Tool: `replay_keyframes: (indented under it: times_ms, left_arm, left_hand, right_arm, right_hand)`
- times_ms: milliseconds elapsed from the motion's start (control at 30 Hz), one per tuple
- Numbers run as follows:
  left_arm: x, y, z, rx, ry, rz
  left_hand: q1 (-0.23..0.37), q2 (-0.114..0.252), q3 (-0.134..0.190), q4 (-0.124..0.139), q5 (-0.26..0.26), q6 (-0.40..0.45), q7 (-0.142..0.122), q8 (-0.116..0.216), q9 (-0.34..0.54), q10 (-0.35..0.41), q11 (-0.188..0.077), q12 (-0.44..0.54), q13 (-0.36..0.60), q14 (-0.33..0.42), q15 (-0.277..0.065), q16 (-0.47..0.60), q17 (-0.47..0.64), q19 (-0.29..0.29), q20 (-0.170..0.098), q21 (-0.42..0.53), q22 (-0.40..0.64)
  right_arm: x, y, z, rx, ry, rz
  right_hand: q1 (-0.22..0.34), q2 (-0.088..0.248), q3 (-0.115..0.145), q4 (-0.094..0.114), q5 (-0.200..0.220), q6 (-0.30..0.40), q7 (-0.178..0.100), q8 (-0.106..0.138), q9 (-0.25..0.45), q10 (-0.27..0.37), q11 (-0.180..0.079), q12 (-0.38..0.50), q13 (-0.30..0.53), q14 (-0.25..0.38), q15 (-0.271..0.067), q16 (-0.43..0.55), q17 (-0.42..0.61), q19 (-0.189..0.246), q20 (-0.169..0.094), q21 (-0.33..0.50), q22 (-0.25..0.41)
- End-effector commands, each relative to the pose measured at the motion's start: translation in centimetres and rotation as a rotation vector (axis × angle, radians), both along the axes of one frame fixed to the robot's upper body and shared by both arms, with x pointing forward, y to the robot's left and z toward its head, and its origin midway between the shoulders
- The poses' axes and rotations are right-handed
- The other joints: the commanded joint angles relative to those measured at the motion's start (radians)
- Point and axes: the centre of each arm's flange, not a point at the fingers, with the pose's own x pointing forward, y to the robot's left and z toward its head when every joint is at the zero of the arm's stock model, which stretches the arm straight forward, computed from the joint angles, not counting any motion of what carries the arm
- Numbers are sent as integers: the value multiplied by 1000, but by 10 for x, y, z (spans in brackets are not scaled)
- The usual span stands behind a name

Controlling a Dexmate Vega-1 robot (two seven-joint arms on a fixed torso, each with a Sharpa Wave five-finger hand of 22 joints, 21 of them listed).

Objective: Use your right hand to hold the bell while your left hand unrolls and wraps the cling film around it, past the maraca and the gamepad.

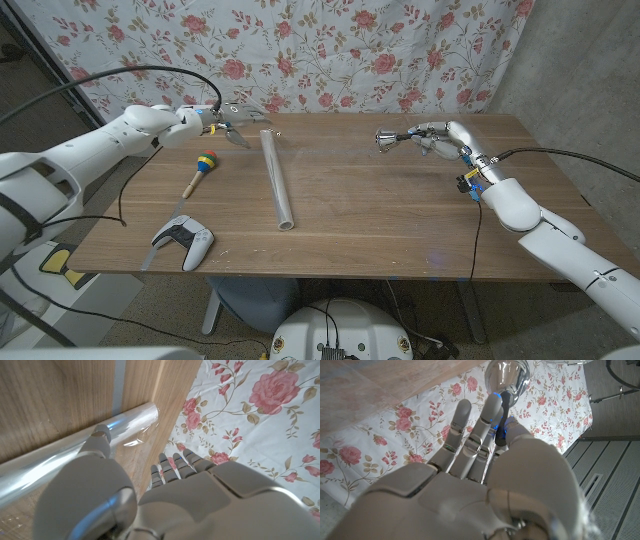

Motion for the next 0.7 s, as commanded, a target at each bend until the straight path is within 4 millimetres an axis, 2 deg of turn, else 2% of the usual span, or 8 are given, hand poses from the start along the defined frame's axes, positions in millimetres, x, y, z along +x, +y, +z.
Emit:
replay_keyframes:
  times_ms: [33, 267, 333, 500, 600, 700]
  left_arm:
    - [11, -6, -3, 35, 22, -12]
    - [15, -6, -3, 39, 21, -14]
    - [15, -6, -4, 46, 13, -25]
    - [19, -8, -6, 56, 27, -23]
    - [22, -10, -8, 59, 38, -22]
    - [25, -12, -10, 86, 43, -19]
  left_hand:
    - [-6, 4, -5, 1, 4, 18, -6, 18, 5, 5, -1, 8, 7, 8, 3, 5, 5, 3, 2, 8, 5]
    - [-13, 4, -9, 3, 5, 37, -17, 36, 13, 9, -2, 17, 17, 10, 4, 4, 10, 1, 2, 8, 5]
    - [-12, 2, -10, 0, 7, 59, -10, 59, 26, 7, -2, 23, 27, -5, 12, -6, 10, -2, 2, 9, 5]
    - [-8, 0, -11, -3, 8, 77, -9, 81, 39, -11, 3, 21, 35, -18, 15, -13, 10, -5, 3, 9, 5]
    - [0, -6, -14, -10, 9, 129, 0, 124, 58, -46, 23, 13, 43, -54, 28, -27, 5, -8, 5, 9, 5]
    - [2, -6, -14, -10, 9, 132, -2, 130, 63, -55, 21, 10, 44, -57, 26, -27, 4, -9, 5, 9, 5]
  right_arm:
    - [2, 1, -1, 9, 3, -9]
    - [2, 2, -1, 4, 3, -20]
    - [3, 2, -1, 3, 2, -22]
    - [4, 3, 0, 6, 5, -21]
    - [5, 4, 0, 5, 4, -20]
    - [6, 4, 0, 6, 8, -23]
  right_hand:
    - [2, 4, 8, -2, 5, 6, 1, -4, 4, 6, -4, -3, 2, 7, -2, -5, 5, -2, -154, 9, -1]
    - [1, 4, 9, -2, 5, 9, 2, -3, 4, 7, -3, -4, 2, 5, -2, -9, 5, -4, -155, 11, -2]
    - [1, 4, 9, -2, 5, 9, 1, -3, 4, 8, -2, -4, 3, 5, -2, -9, 5, -4, -155, 12, -3]
    - [1, 4, 9, -2, 5, 8, 1, -4, 4, 8, -3, -5, 3, 8, -2, -8, 8, -5, -154, 14, -3]
    - [1, 4, 10, -2, 5, 7, 0, -4, 4, 7, -4, -5, 4, 6, -2, -11, 7, -5, -154, 15, -4]
    - [0, 4, 10, -2, 5, 9, 0, -4, 4, 5, -4, -6, 6, 7, -2, -11, 7, -5, -154, 16, -4]
